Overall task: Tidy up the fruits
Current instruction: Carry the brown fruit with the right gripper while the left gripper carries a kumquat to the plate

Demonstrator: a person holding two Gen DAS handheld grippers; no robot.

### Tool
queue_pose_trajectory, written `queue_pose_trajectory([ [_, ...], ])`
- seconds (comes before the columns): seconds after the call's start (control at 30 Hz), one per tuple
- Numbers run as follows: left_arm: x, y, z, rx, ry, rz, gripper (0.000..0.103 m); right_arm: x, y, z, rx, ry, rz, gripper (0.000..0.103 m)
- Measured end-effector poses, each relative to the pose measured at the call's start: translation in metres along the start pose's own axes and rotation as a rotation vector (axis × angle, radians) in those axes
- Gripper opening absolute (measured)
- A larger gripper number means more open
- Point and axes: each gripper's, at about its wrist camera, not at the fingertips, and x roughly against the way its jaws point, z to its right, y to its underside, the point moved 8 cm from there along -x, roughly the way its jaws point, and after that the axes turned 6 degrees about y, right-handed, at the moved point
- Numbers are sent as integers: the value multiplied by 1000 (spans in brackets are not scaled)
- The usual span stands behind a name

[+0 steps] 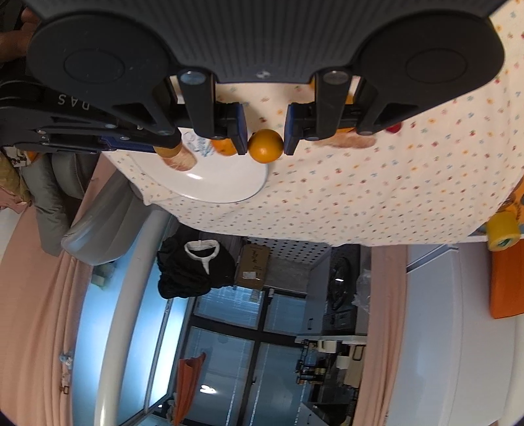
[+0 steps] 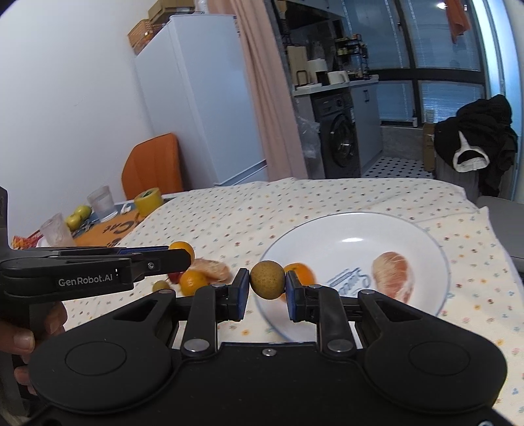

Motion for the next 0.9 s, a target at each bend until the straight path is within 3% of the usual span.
queue_pose_trajectory([
  [0.43,-30,-5,23,-24,42,-26,22,5,-5,40,-32,60,19,22],
  [0.9,-69,12,43,-36,89,-111,22,-8,12,76,-84,110,-25,22],
])
